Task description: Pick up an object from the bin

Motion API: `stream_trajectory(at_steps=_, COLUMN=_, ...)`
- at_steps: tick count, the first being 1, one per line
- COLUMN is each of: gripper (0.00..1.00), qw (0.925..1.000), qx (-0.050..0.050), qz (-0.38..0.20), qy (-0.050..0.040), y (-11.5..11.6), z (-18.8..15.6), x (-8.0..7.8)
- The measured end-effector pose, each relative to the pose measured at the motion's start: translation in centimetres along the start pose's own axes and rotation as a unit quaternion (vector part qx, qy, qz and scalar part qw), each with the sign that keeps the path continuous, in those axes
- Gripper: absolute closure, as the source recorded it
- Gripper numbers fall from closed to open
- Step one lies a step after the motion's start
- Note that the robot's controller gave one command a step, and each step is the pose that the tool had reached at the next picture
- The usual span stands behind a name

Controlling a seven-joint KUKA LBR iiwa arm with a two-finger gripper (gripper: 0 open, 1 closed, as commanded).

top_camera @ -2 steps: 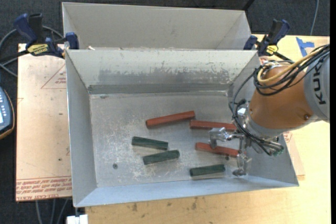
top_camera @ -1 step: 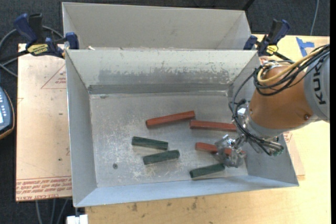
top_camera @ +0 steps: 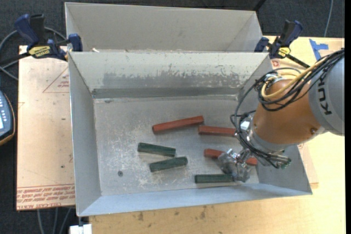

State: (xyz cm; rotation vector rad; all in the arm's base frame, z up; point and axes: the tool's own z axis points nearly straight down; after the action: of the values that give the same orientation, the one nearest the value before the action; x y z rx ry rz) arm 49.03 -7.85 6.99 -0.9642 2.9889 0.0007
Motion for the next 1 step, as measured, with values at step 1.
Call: stream_trajectory(at_steps=1, gripper=0.00, qw=1.0000, qx=0.003, qz=-0.001, qy=-0.0059, y=-0.11, z=-0.16, x=-0.32)
